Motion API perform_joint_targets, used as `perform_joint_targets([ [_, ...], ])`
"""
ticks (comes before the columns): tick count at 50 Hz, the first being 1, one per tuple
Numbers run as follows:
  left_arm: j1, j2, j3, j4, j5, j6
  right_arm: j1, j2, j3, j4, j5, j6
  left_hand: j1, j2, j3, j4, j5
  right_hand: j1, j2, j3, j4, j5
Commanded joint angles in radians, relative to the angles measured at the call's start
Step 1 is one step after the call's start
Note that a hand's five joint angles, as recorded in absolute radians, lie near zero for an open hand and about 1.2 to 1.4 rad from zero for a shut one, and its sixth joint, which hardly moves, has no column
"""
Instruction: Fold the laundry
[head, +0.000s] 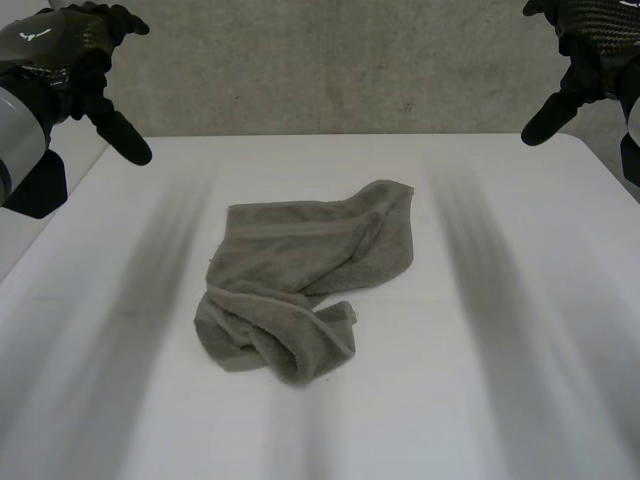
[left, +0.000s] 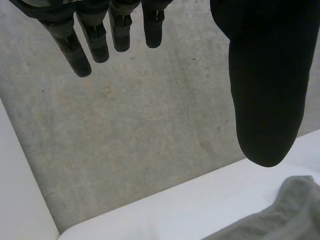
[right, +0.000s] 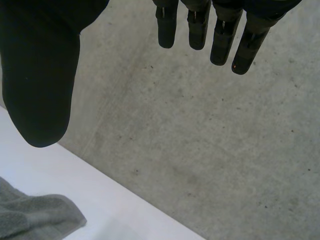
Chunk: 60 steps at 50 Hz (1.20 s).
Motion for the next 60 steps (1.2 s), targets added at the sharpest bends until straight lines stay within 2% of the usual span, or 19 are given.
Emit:
perform_joint_targets([
  [1, 0.024, 0.007, -0.002, -0.02, 0.073, 0.003, -0.005, 0.007, -0.002, 0.028, 0.011, 0.0, -0.002, -0.001, -0.001, -0.001, -0.025, 0.004, -0.039, -0.028, -0.051, -0.052],
  [8, 0.047, 0.006, -0.005, -0.018, 0.101, 0.003, 0.005, 0.007, 0.002, 0.031, 0.025, 0.0, -0.002, -0.001, -0.001, -0.001, -0.025, 0.004, -0.039, -0.028, -0.051, -0.052],
  [15, 0.047, 0.006, -0.008, -0.017, 0.104, 0.006, 0.008, 0.012, 0.005, 0.039, -0.003, -0.017, -0.002, -0.001, -0.001, -0.001, -0.025, 0.004, -0.039, -0.028, -0.051, -0.052],
  [21, 0.048, 0.006, -0.048, -0.006, 0.104, 0.015, 0.016, 0.073, 0.03, 0.146, -0.044, 0.015, -0.002, -0.001, -0.001, -0.001, -0.025, 0.004, -0.039, -0.028, -0.051, -0.052],
  [28, 0.068, -0.011, -0.124, 0.091, 0.105, 0.029, 0.151, 0.281, 0.039, 0.186, -0.107, 0.303, -0.002, -0.001, -0.001, -0.001, -0.025, 0.004, -0.039, -0.028, -0.051, -0.052],
  [32, 0.082, -0.025, -0.166, 0.149, 0.118, 0.046, 0.189, 0.381, 0.025, 0.177, -0.138, 0.388, -0.002, -0.001, -0.001, -0.001, -0.025, 0.004, -0.039, -0.028, -0.051, -0.052],
  [34, 0.103, -0.063, -0.204, 0.193, 0.159, 0.063, 0.235, 0.467, 0.008, 0.154, -0.158, 0.452, -0.002, -0.001, -0.001, -0.001, -0.025, 0.004, -0.039, -0.028, -0.051, -0.052],
  [38, 0.132, -0.083, -0.233, 0.215, 0.201, 0.075, 0.274, 0.536, -0.01, 0.109, -0.159, 0.499, -0.002, -0.001, -0.001, -0.001, -0.025, 0.004, -0.039, -0.028, -0.051, -0.052],
  [40, 0.166, -0.114, -0.258, 0.239, 0.227, 0.08, 0.301, 0.588, -0.016, 0.058, -0.158, 0.546, -0.002, -0.001, -0.001, -0.001, -0.025, 0.087, 0.044, 0.055, 0.032, 0.031],
  [45, 0.18, -0.148, -0.275, 0.267, 0.242, 0.08, 0.33, 0.639, -0.025, 0.002, -0.159, 0.609, -0.002, -0.001, -0.001, -0.001, -0.025, 0.237, 0.195, 0.205, 0.182, 0.181],
  [47, 0.182, -0.162, -0.278, 0.275, 0.25, 0.08, 0.355, 0.68, -0.039, -0.042, -0.158, 0.649, -0.002, -0.001, -0.001, -0.001, -0.025, 0.439, 0.396, 0.407, 0.383, 0.383],
  [53, 0.192, -0.208, -0.278, 0.305, 0.285, 0.08, 0.375, 0.696, -0.053, -0.069, -0.161, 0.65, -0.002, -0.001, -0.001, -0.001, -0.025, 0.622, 0.579, 0.59, 0.566, 0.566],
  [55, 0.195, -0.214, -0.276, 0.31, 0.286, 0.08, 0.387, 0.693, -0.056, -0.07, -0.159, 0.647, -0.002, -0.001, -0.001, -0.001, -0.025, 0.862, 0.819, 0.829, 0.806, 0.805],
  [58, 0.205, -0.221, -0.273, 0.315, 0.288, 0.081, 0.389, 0.688, -0.056, -0.07, -0.159, 0.646, -0.002, -0.001, -0.001, -0.001, -0.025, 0.942, 0.899, 0.91, 0.886, 0.886],
  [60, 0.209, -0.223, -0.272, 0.315, 0.288, 0.081, 0.39, 0.67, -0.053, -0.069, -0.155, 0.643, -0.002, -0.001, -0.001, -0.001, -0.025, 1.224, 1.182, 1.192, 1.169, 1.168],
])
